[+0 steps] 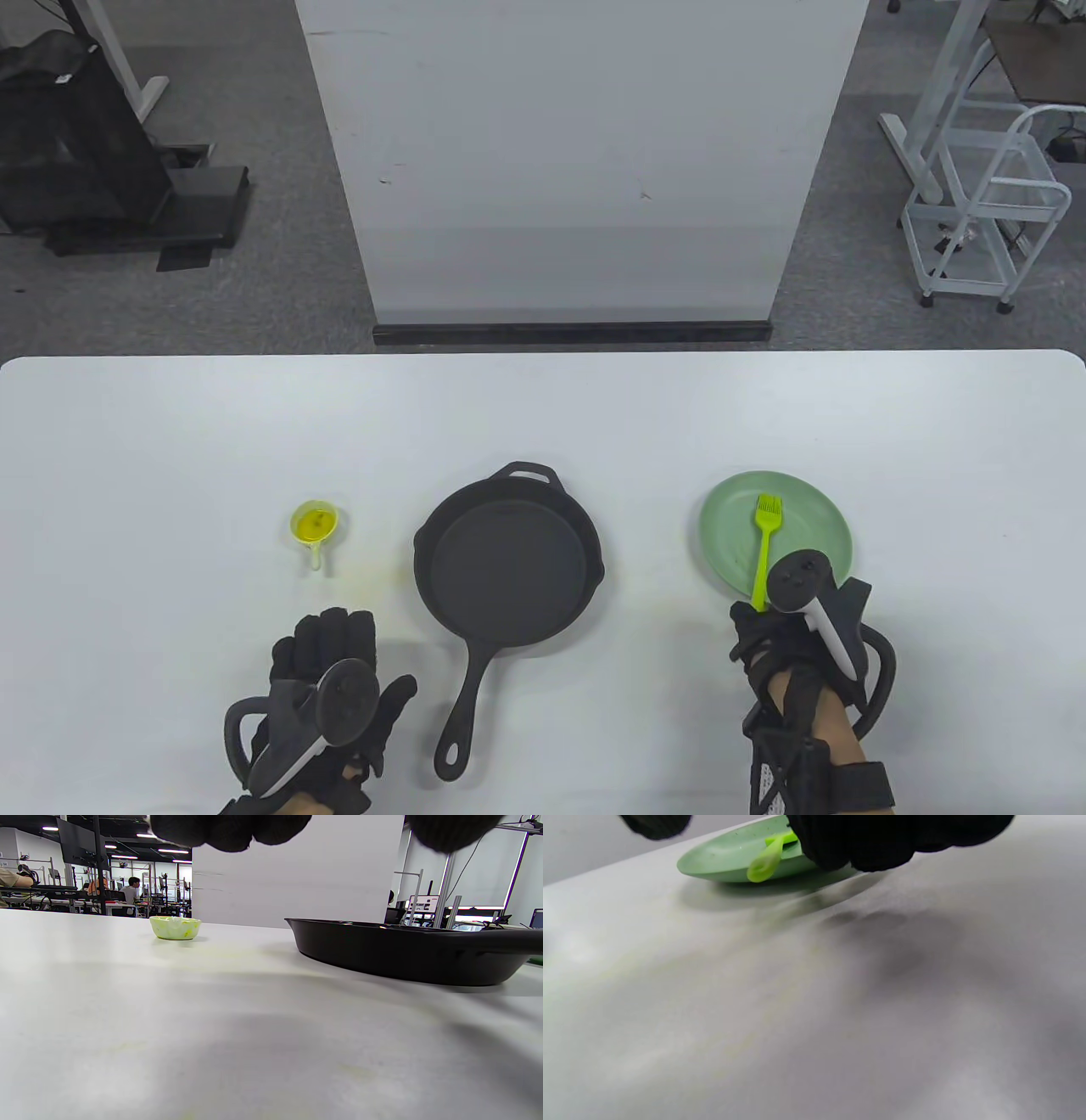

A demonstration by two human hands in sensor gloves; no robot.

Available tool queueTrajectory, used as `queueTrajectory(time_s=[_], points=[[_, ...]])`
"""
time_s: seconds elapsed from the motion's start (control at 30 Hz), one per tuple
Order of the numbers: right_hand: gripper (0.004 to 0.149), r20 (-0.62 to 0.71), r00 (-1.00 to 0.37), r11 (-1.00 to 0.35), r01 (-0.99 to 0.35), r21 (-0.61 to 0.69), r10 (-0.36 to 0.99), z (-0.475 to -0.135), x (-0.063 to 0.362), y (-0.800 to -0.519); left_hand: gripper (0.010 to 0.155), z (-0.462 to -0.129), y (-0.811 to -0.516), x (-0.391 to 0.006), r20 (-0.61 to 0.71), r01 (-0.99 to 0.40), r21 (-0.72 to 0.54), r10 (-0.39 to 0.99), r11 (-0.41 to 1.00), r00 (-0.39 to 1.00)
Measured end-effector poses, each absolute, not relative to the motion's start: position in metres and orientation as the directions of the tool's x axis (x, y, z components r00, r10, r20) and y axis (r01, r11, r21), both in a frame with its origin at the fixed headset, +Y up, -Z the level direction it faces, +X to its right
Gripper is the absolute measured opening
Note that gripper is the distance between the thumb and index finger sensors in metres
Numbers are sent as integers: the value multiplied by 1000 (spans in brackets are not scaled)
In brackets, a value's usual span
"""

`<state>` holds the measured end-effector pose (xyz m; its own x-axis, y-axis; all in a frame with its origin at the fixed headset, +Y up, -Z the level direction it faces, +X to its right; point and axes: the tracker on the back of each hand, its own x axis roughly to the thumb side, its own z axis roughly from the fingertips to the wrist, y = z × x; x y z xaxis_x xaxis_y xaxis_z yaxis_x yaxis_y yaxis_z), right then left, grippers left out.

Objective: Brush oil on frying pan surface

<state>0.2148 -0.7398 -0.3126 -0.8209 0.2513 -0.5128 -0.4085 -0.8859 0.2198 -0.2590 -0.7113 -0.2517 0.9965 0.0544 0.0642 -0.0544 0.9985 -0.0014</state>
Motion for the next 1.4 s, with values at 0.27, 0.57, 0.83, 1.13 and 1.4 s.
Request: queueTrajectory(time_s=[0.27, 0.57, 0.83, 1.13, 1.4], points=[[66, -552, -822, -883, -355, 306, 139, -328, 212, -747, 83, -252, -712, -258, 67, -52, -8, 53, 999, 996], [52, -566, -818, -875, -347, 337, 107, -337, 211, -752, 83, -252, -712, -258, 68, -56, -11, 56, 998, 996], [38, -595, -719, -767, -591, 250, 360, -331, 221, -748, 83, -254, -713, -259, 63, -72, -25, 73, 997, 995], [39, -499, -365, -410, -912, 21, 786, -301, 205, -739, 80, -268, -699, -263, 75, -298, -54, 301, 953, 951], [39, -361, -223, -203, -975, 92, 906, -287, 137, -719, 68, -282, -673, -236, 135, -615, -152, 633, 773, 762]])
